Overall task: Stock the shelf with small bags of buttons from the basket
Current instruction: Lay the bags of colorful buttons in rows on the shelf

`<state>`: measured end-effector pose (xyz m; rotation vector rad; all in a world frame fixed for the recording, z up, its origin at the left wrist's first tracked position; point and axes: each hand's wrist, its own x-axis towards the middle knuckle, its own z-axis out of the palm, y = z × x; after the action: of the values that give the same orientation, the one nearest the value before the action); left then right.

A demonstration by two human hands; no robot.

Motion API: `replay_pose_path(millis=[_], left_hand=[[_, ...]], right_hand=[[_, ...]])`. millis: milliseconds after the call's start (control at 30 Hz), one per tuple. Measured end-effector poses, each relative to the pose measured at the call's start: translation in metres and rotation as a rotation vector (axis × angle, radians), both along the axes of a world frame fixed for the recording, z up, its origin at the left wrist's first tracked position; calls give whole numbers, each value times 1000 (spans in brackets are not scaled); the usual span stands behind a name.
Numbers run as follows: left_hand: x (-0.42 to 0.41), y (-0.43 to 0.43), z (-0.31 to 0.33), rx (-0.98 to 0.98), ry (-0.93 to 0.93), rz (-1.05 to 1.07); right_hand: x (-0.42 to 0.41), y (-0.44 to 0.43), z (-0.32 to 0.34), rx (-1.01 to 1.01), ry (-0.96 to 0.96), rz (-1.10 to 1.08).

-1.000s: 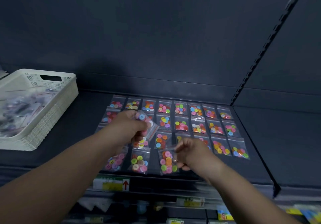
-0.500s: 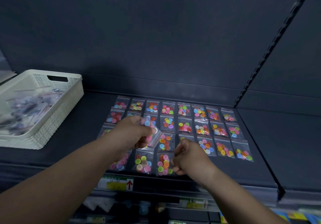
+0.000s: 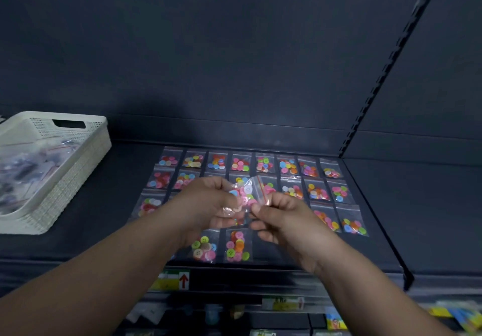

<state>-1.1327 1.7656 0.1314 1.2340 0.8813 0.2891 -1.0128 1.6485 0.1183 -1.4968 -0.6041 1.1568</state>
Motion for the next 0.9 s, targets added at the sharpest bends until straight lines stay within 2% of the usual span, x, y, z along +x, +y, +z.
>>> replay_pose_path(millis=[200, 367, 533, 700, 900], left_hand=[[9, -16, -5, 192, 197, -247], [7, -19, -14, 524, 349, -312], [-4, -19, -30, 801, 474, -473], [-6, -23, -35, 896, 481, -515], [-6, -25, -37, 896, 450, -511]], right_hand=[[17, -7, -3, 19, 69, -152], [34, -19, -11, -164, -276, -102], [35, -24, -26, -349, -452, -12], [30, -19, -30, -393, -521, -5], [31, -18, -31, -411, -452, -59]])
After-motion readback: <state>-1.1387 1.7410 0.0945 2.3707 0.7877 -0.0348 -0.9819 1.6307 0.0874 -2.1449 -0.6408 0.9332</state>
